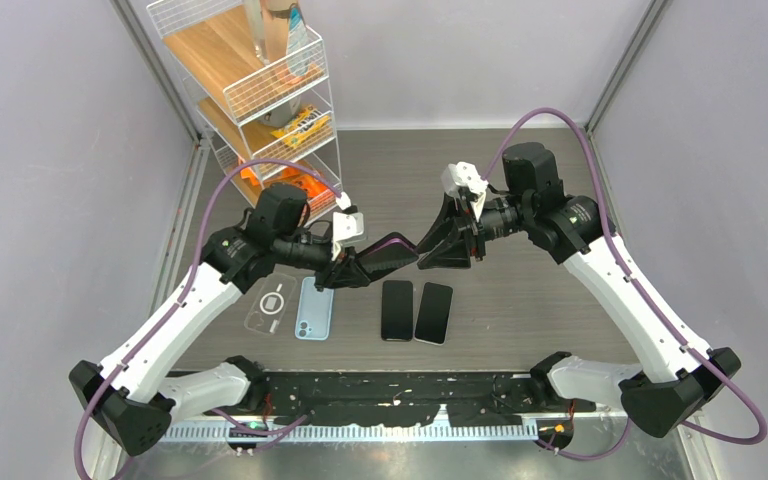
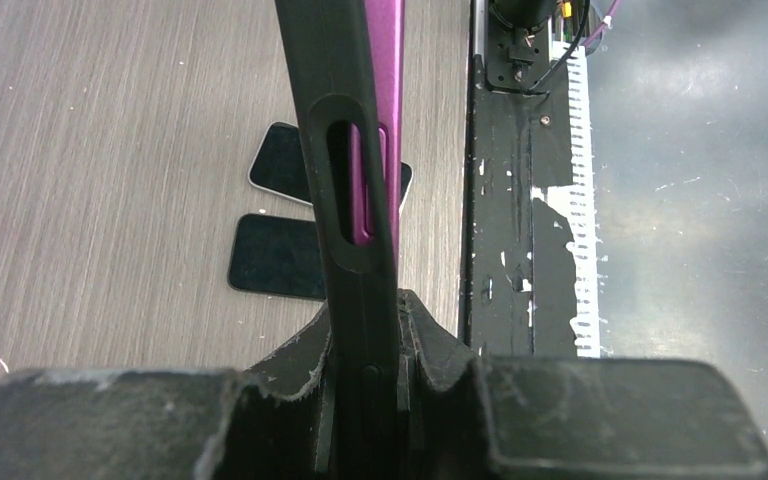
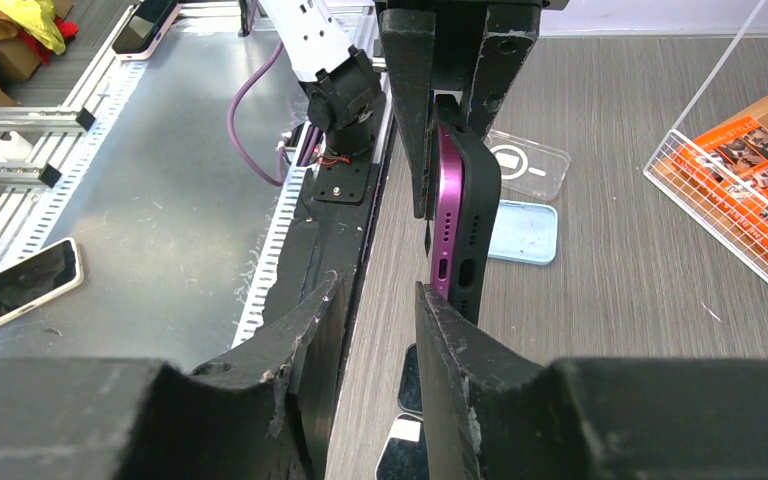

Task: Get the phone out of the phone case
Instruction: Remove the phone case from the phone.

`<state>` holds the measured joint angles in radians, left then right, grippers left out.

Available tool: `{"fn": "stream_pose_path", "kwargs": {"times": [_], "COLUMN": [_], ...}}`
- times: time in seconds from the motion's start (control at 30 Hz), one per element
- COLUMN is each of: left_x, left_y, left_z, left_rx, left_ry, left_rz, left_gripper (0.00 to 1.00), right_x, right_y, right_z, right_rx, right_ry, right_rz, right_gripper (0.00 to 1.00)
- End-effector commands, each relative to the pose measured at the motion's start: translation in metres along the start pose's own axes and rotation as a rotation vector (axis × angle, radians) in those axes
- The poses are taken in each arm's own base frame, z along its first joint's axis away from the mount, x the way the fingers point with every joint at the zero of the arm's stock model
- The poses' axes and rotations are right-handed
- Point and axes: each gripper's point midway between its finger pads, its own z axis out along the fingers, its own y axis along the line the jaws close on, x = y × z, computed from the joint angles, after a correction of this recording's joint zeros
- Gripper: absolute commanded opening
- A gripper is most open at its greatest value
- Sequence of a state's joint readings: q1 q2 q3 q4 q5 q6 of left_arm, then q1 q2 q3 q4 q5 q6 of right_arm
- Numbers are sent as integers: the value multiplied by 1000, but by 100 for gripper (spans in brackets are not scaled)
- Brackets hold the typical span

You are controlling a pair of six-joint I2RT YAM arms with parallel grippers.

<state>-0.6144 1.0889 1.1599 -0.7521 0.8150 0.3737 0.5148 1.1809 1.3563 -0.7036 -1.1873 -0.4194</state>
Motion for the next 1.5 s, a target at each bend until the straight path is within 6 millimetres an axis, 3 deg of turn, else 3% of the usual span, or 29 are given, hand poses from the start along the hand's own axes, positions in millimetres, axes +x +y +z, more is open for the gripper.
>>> {"fn": "stream_pose_path", "kwargs": {"times": [0.0, 0.63, 1.0, 1.47], "left_x": [-27, -29, -21, -18], "left_y": [-5, -7, 1, -2], "left_z": [-4, -4, 0, -1], "left_rx": [19, 31, 6, 12], "left_ry": [-92, -99, -74, -73], "left_rz": [97, 104, 108, 108], "left_gripper": [0, 0, 0, 0], "right_x": [-6, 6, -7, -7], "right_y": [-3, -8, 1, -1], "right_z": [-1, 3, -3, -5], "right_rx": [7, 7, 14, 24], "right_ry": [-11, -3, -7, -3], "right_rz": [-35, -1, -46, -52], "right_gripper": [38, 37, 37, 36]}}
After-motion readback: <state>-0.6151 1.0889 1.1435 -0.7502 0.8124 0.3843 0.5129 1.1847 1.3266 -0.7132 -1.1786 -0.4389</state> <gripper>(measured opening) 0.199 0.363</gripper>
